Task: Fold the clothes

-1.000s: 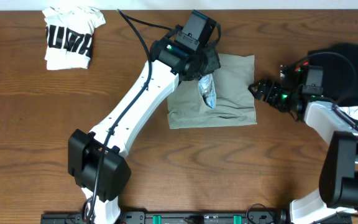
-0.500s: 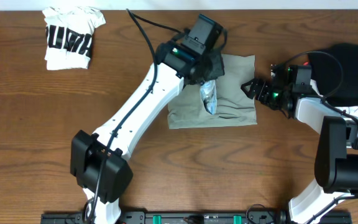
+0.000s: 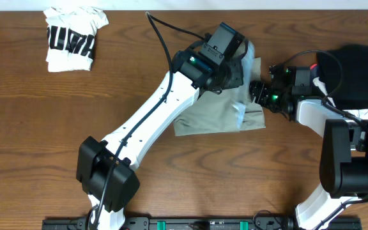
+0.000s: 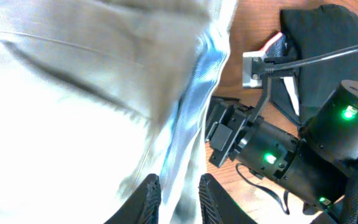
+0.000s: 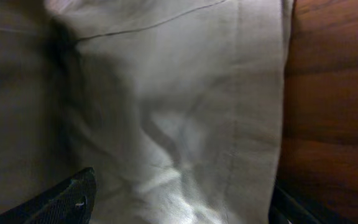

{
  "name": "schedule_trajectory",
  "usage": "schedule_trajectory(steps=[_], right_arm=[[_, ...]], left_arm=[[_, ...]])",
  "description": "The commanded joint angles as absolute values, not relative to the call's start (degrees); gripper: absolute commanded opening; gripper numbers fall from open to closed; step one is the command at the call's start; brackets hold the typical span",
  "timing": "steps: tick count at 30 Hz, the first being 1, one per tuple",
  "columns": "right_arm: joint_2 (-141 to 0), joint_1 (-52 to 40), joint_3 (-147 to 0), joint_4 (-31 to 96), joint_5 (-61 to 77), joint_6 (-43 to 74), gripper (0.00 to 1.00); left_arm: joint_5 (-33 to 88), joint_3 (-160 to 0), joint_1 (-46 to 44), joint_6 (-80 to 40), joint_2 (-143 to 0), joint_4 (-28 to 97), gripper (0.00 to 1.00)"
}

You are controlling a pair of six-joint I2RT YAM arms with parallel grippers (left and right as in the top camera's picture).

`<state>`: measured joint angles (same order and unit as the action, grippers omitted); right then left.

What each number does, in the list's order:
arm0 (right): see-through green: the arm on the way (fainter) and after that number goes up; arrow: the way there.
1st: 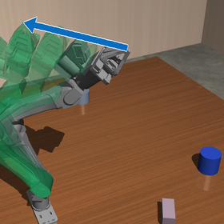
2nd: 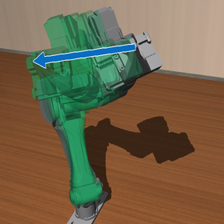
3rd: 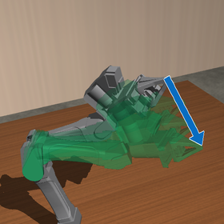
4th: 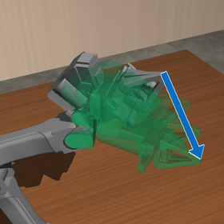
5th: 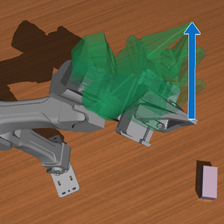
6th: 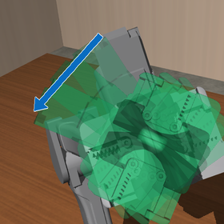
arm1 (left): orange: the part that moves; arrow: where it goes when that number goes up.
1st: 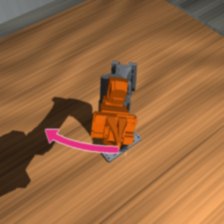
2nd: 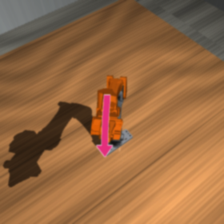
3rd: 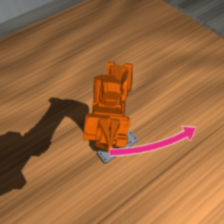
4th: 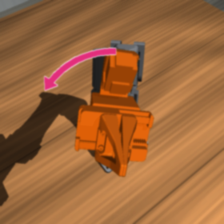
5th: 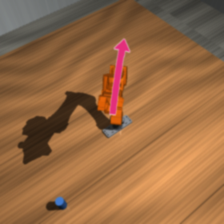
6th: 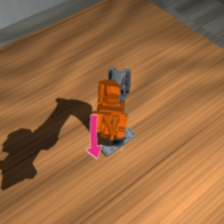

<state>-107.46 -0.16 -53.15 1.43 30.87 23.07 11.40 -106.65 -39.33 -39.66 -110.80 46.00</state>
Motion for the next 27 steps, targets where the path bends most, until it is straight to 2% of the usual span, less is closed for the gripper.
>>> schedule_trajectory(steps=[1, 12, 19, 24, 27], right_arm=[[-110.6, -1.4, -51.7, 2.8, 29.3, 24.2, 0.81], [-109.7, 0.7, -51.9, 5.1, 27.0, 25.7, 0.85], [-102.4, 6.9, -54.9, 15.6, 26.3, 22.7, 0.85], [-94.1, 8.6, -55.5, 22.0, 22.7, 20.7, 0.88], [-90.2, 8.2, -55.5, 23.2, 24.9, 19.1, 0.89]], left_arm=[[11.6, -107.4, -39.4, -41.2, -111.2, 45.6, 0.24], [11.3, -107.4, -38.7, -40.5, -111.2, 47.8, 0.24], [11.3, -107.4, -36.6, -40.3, -111.2, 50.3, 0.3], [11.3, -107.4, -35.3, -38.4, -111.2, 51.8, 0.47], [9.5, -107.4, -34.3, -37.9, -111.2, 53.4, 0.51]])
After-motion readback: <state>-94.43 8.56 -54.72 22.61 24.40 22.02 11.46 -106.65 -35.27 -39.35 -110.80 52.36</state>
